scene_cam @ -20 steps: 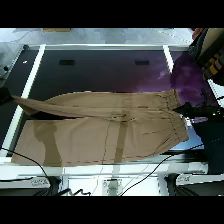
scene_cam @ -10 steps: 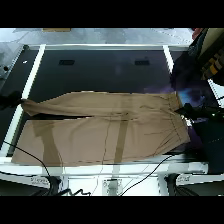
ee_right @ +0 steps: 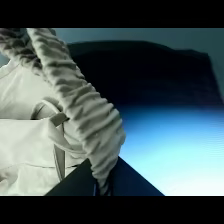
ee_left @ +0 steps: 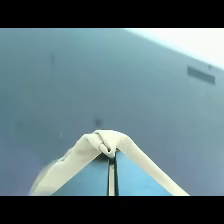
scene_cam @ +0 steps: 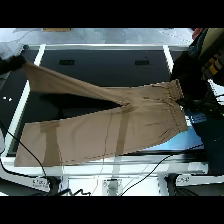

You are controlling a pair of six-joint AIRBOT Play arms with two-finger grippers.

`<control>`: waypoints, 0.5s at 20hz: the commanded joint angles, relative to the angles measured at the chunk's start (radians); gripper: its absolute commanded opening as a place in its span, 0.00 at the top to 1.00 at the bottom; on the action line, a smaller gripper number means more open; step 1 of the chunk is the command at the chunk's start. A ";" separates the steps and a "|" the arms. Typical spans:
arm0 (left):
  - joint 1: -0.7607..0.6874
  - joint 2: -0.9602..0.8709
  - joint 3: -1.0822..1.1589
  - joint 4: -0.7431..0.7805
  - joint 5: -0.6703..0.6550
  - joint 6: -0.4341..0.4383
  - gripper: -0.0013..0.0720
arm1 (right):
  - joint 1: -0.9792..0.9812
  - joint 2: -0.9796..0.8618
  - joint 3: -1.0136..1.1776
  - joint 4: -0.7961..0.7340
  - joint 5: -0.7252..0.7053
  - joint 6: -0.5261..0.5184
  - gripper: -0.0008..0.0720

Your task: Fold the clothes and pants, and hang the long-sleeved shirts on hangers.

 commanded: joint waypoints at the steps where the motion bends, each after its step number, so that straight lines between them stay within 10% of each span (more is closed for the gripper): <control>1: -0.012 0.011 0.044 0.167 -0.166 0.008 0.97 | 0.003 0.010 0.000 -0.013 -0.011 0.006 0.96; 10: 0.138 0.001 -0.359 0.254 -0.338 0.008 0.97 | 0.003 0.010 0.000 -0.196 0.012 0.060 0.96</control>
